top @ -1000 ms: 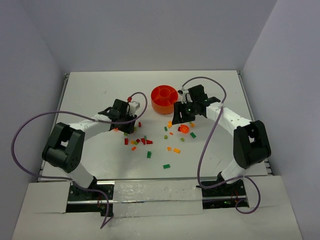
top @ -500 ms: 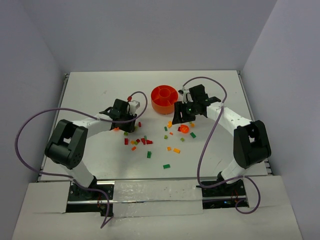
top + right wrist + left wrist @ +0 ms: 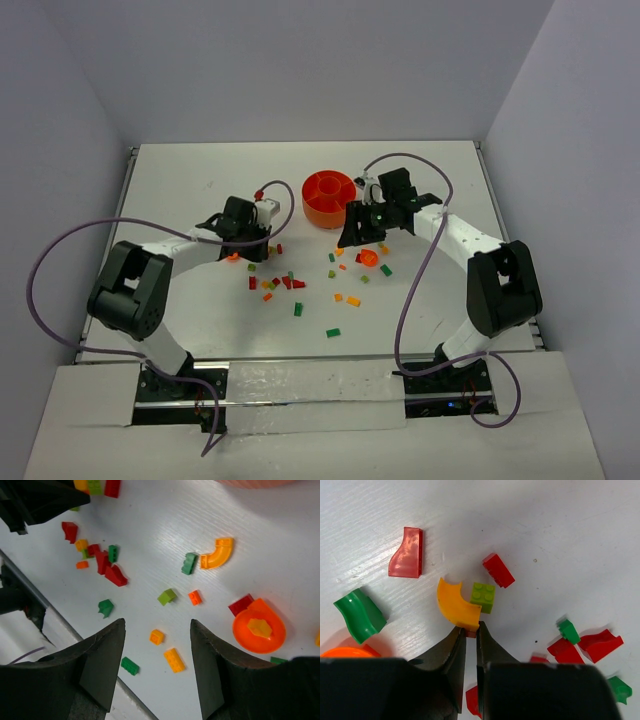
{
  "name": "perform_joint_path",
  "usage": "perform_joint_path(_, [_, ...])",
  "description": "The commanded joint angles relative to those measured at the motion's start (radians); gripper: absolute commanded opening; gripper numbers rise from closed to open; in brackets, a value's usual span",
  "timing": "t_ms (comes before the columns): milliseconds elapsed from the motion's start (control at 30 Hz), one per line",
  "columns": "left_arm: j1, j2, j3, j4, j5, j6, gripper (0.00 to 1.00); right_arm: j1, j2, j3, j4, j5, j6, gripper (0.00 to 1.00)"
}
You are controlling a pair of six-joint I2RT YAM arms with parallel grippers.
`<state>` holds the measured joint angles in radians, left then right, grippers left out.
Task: Sort the legos into containers by color
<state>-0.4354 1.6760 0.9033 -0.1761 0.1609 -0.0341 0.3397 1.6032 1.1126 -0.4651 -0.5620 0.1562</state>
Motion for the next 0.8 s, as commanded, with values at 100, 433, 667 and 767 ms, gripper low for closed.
perform_joint_path(100, [0.004, -0.186, -0.062, 0.018, 0.130, 0.116, 0.00, 0.006, -0.023, -0.005, 0.173, -0.185, 0.114, 0.62])
perform_joint_path(433, [-0.042, -0.399, -0.126, -0.085, 0.261, 0.311, 0.00, 0.131, 0.100, 0.035, 0.342, -0.346, 0.312, 0.64])
perform_joint_path(667, [-0.157, -0.475, -0.162, -0.094, 0.171, 0.396, 0.00, 0.193, 0.173, 0.080, 0.360, -0.363, 0.365, 0.63])
perform_joint_path(767, [-0.170, -0.473, -0.155, -0.094, 0.167, 0.393, 0.00, 0.212, 0.188, 0.093, 0.344, -0.343, 0.358, 0.63])
